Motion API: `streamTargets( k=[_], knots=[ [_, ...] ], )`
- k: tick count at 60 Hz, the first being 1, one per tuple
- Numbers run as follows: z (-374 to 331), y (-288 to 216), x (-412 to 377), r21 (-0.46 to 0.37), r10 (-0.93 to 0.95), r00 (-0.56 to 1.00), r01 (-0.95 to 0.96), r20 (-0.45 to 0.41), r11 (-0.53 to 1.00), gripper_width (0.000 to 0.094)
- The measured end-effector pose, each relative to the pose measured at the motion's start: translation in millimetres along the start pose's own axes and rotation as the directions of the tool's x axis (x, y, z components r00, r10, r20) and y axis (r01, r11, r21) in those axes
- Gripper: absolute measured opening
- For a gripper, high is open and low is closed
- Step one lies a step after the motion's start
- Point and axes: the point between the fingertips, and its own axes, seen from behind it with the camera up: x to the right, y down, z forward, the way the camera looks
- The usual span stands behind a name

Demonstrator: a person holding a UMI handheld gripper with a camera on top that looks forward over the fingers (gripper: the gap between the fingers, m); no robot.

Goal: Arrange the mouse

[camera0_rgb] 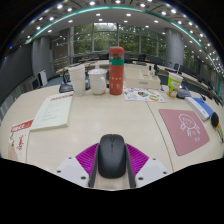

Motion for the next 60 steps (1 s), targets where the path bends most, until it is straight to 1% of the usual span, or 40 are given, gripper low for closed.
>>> streamTargets(
  k=[13, 19, 24, 30, 35, 41, 44, 47, 50, 54, 60],
  knots=[
    [0.3, -3.4, -1.7, 0.011, -0.085, 0.995, 0.085, 0.043, 0.996, 0.0345],
    [-7.9, -20.3, 1.7, 0.041, -0.086, 0.994, 0.084, 0.067, 0.996, 0.0337],
    [-29.2, -57.9, 10.5, 0.109, -0.060, 0.994, 0.051, 0.087, 0.993, 0.0337],
    [-63.7, -124.2, 42.2, 0.235, -0.041, 0.994, 0.016, 0.102, 0.972, 0.0337],
    [-84.7, -168.7, 90.7, 0.314, -0.032, 0.997, 0.008, 0.071, 0.949, 0.0336],
    [-85.5, -193.6, 161.4, 0.350, 0.009, 1.000, -0.019, 0.030, 0.937, 0.0335],
    [-74.5, -195.5, 198.9, 0.341, 0.016, 1.000, -0.011, -0.011, 0.940, 0.0334],
    [-60.7, -185.7, 234.4, 0.324, 0.017, 0.998, 0.002, -0.054, 0.946, 0.0335],
    [-43.9, -169.3, 263.3, 0.297, 0.035, 0.997, -0.013, -0.070, 0.955, 0.0334],
    [-19.2, -144.3, 293.7, 0.236, 0.062, 0.993, -0.038, -0.096, 0.971, 0.0334],
    [13.1, -99.1, 319.4, 0.156, 0.068, 0.992, -0.051, -0.106, 0.986, 0.0335]
  ],
)
